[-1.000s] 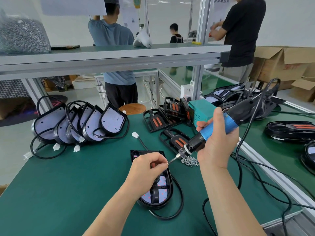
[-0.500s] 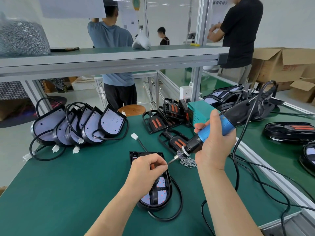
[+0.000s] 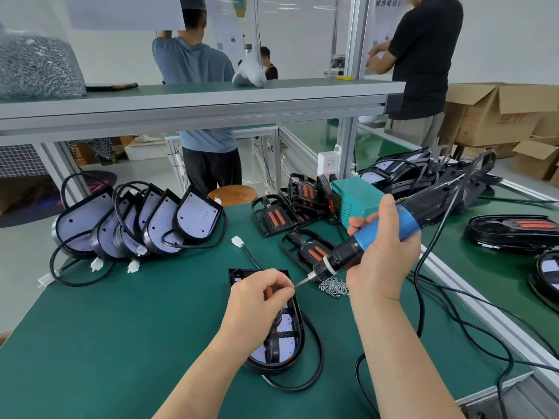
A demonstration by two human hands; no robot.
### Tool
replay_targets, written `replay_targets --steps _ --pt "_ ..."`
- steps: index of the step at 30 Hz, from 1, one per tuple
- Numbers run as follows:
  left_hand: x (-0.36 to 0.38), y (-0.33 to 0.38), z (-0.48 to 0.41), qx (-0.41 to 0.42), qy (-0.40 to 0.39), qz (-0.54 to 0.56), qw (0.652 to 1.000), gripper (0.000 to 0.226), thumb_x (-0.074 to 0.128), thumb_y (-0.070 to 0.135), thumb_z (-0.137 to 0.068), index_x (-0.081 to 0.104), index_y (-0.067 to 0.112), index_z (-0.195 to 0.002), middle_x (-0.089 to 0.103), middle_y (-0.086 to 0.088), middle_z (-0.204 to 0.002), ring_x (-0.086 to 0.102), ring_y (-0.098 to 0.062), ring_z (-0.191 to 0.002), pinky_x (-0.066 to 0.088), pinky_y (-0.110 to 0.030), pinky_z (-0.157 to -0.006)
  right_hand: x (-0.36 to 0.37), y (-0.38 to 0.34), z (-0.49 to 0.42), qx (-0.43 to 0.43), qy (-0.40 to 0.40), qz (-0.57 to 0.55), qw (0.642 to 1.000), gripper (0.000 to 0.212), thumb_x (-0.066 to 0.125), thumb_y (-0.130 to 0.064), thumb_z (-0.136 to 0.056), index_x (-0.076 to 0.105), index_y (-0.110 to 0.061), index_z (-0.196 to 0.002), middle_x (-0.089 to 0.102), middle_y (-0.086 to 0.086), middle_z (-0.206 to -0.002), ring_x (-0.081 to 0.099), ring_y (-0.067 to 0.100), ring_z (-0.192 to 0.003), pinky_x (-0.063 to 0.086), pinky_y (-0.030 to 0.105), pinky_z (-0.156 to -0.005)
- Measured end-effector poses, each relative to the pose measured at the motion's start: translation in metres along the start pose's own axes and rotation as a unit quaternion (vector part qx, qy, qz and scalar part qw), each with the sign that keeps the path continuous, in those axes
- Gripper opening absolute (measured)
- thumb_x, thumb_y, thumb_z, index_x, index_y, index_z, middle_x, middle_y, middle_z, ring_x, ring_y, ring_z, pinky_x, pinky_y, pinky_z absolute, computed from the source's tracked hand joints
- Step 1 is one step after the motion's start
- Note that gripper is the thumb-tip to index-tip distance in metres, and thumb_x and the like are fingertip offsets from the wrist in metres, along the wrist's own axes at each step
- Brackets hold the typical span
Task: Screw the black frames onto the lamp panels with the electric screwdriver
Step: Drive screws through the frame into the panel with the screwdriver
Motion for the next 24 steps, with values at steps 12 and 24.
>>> replay_targets --steps 12,24 --pt "0.002 -0.002 0.002 -0.018 -0.008 0.032 0.999 0.02 0.072 0.009 -0.088 0.071 0.023 -0.073 0.047 0.012 -0.052 0.041 -0.002 -0.045 0.034 -0.01 -0.049 -0.004 0.002 0.0 0.009 0.012 0.009 1.0 0.018 0.069 -0.024 -0.096 0.053 -0.015 -0.095 0.054 -0.007 -0.062 0.063 0.019 -0.059 0.056 0.034 -0.064" --pt "0.011 0.003 0.019 0.184 0.146 -0.133 0.963 0.013 0.072 0.008 -0.084 0.066 0.017 -0.075 0.058 0.012 -0.076 0.053 -0.012 -0.08 0.042 -0.022 -0.076 -0.01 0.007 0.001 0.013 0.048 0.032 0.998 0.018 0.069 -0.025 -0.095 0.054 -0.016 -0.098 0.059 -0.009 -0.061 0.066 0.018 -0.06 0.056 0.029 -0.062"
Point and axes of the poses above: each hand's wrist, its own z-axis away from the middle knuckle, its own x-axis out of the palm, y = z × x, the point moved 4 cm from there along -z, towards the middle knuckle
